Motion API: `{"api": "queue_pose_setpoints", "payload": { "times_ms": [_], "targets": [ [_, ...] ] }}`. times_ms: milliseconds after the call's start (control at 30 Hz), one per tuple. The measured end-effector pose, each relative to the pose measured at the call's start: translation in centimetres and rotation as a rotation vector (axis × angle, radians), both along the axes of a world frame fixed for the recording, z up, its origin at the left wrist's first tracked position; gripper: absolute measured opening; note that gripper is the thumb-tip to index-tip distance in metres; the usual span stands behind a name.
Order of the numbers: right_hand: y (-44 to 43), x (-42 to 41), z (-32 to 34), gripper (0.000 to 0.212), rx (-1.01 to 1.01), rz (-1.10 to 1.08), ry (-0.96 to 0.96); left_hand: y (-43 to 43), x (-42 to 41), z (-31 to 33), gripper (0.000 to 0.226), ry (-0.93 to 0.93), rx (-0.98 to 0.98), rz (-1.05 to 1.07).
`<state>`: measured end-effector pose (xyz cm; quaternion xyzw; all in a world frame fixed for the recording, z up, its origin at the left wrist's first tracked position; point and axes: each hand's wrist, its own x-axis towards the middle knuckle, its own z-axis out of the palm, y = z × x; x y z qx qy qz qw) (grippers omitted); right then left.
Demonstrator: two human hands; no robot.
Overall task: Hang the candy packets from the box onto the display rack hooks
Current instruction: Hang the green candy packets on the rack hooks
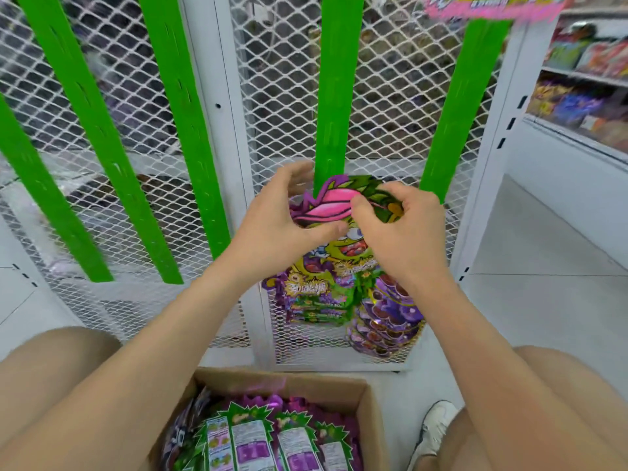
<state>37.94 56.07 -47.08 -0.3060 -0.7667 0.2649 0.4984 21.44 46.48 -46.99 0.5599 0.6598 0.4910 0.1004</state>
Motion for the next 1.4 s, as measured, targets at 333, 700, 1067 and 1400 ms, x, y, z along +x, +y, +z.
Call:
{"api": "queue_pose_setpoints", "payload": {
  "times_ms": [333, 700, 1067, 1400],
  "targets": [
    [1.9, -2.6, 1.9, 0.027, -0.044, -0.019, 0.040, 2.5, -0.6, 1.7, 0.023, -0.364, 0.019, -0.054],
    [0.7, -2.4, 1.6, 0.039, -0.084, -0.061, 0.027, 2.3, -0.4, 2.0, 0.018, -0.475, -0.047, -0.087],
    [1.1, -1.9, -0.6, 0.029, 0.049, -0.061, -0.078, 1.7, -0.6, 0.4, 0.009, -0.081, 0.095, 0.056],
    [1.5, -0.4, -1.5, 0.015, 0.031, -0.126, -0.169, 0.0, 0.3, -3.0, 0.061, 0.527, 0.239, 0.246]
  ]
}}
